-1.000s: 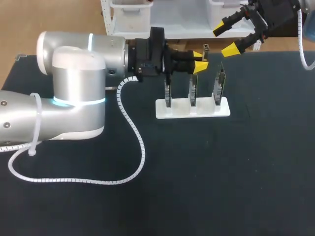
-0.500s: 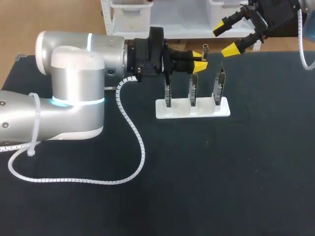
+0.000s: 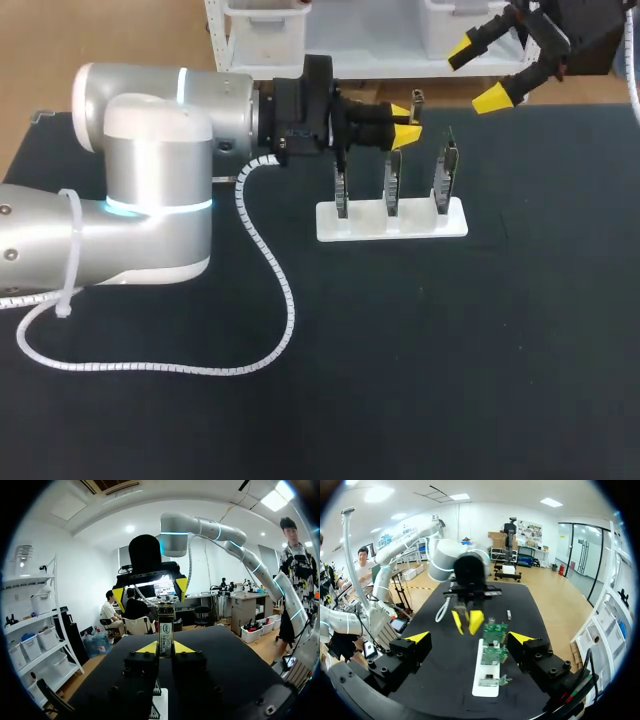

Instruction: Pick up the optical module with the left hand, and insert it into the network port with the right hand.

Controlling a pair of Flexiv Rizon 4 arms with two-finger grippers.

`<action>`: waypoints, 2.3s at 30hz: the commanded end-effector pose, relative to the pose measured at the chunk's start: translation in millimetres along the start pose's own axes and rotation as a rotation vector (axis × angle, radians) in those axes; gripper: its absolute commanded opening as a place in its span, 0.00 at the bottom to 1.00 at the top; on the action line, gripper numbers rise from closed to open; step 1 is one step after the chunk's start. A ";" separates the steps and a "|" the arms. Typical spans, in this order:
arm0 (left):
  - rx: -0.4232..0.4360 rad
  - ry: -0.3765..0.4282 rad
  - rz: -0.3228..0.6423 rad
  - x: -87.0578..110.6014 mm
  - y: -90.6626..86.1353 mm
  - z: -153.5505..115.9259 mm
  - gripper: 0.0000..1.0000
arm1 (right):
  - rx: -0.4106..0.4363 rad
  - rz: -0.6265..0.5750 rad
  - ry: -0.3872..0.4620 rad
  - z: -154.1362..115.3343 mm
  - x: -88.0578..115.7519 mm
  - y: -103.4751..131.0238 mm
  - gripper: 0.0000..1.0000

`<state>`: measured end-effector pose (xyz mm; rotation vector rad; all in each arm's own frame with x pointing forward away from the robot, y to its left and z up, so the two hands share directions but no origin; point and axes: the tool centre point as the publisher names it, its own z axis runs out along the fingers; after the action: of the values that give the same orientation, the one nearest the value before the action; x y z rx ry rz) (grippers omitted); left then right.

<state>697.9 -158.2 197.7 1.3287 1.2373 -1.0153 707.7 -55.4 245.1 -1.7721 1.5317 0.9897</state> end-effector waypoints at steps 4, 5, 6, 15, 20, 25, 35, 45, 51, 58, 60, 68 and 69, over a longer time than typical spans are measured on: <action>-0.005 0.000 0.000 0.2 -1.2 -0.2 0.00 | 0.074 -0.023 -0.008 20.6 -16.0 21.7 1.00; -0.005 0.000 0.000 0.2 -1.2 -0.2 0.00 | 0.082 -0.025 -0.014 23.4 -17.3 21.9 1.00; -0.005 0.000 0.000 0.2 -1.2 -0.2 0.00 | 0.089 -0.025 -0.014 26.7 -18.1 21.9 1.00; -0.005 0.000 0.000 0.2 -1.2 -0.2 0.00 | 0.103 -0.031 -0.049 44.1 -26.9 13.9 1.00; -0.005 0.000 0.000 0.2 -1.2 -0.2 0.00 | 0.103 -0.047 -0.063 52.8 -33.5 3.9 1.00; -0.005 0.000 0.000 0.2 -1.2 -0.2 0.00 | 0.095 -0.058 -0.064 57.1 -33.1 -5.5 1.00; -0.005 0.000 0.000 0.2 -1.2 -0.2 0.00 | 0.067 -0.053 -0.085 57.1 -25.1 -24.6 1.00; -0.005 0.000 0.000 0.2 -1.2 -0.2 0.00 | 0.037 -0.035 -0.086 60.0 -17.8 -26.9 1.00; -0.005 0.000 0.000 0.2 -1.2 -0.2 0.00 | 0.038 -0.017 -0.078 59.6 -18.6 -26.4 1.00; -0.005 0.000 0.000 0.2 -1.2 -0.2 0.00 | 0.038 -0.017 -0.078 59.6 -18.6 -26.4 1.00; -0.005 0.000 0.000 0.2 -1.2 -0.2 0.00 | 0.038 -0.017 -0.078 59.6 -18.6 -26.4 1.00; -0.005 0.000 0.000 0.2 -1.2 -0.2 0.00 | 0.038 -0.017 -0.078 59.6 -18.6 -26.4 0.87; -0.005 0.000 0.000 0.2 -1.2 -0.2 0.00 | 0.038 -0.017 -0.078 59.6 -18.6 -26.4 0.49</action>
<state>697.8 -158.1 197.7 1.3286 1.2374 -1.0152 723.1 7.7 227.2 -1.6986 1.4745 1.0038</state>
